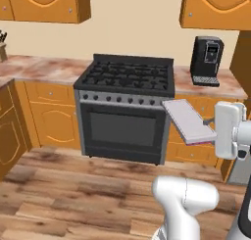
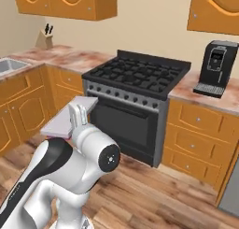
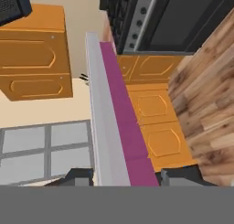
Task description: The ice cube tray has been filled with water. Take the tray and place it in the freezer to make ice. Close the freezer door after placing the tray.
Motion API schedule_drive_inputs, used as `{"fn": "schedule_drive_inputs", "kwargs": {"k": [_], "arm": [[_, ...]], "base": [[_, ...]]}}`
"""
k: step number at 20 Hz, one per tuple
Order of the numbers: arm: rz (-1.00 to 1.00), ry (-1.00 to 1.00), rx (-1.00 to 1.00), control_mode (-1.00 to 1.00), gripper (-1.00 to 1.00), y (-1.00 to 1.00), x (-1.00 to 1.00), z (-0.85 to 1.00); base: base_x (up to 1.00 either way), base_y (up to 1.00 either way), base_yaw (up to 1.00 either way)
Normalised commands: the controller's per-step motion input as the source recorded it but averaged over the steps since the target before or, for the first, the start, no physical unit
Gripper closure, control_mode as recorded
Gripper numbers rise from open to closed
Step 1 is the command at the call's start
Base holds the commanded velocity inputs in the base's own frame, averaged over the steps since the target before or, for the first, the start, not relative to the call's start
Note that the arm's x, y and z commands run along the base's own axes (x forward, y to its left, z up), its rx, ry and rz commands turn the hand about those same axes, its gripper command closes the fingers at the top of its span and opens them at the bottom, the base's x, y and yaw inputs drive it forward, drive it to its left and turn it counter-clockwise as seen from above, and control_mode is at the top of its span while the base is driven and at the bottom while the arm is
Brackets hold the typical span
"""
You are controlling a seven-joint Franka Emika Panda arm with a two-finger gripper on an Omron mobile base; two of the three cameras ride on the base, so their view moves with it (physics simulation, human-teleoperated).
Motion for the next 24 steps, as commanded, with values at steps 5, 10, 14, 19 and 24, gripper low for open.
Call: {"fn": "schedule_drive_inputs", "kwargs": {"k": [5,10,14,19,24], "arm": [[0.0,0.0,0.0,1.0,1.0,0.0,0.0,0.0],[0.0,0.0,0.0,1.0,1.0,0.0,0.0,0.0],[0.0,0.0,0.0,1.0,1.0,0.0,0.0,0.0],[0.0,0.0,0.0,1.0,1.0,0.0,0.0,0.0],[0.0,0.0,0.0,1.0,1.0,0.0,0.0,0.0]], "base": [[-0.69,0.0,-0.58],[-0.58,-0.05,-0.56],[-0.28,-0.29,-0.49],[-0.07,-0.37,-0.45],[0.0,-0.46,-0.41]]}}
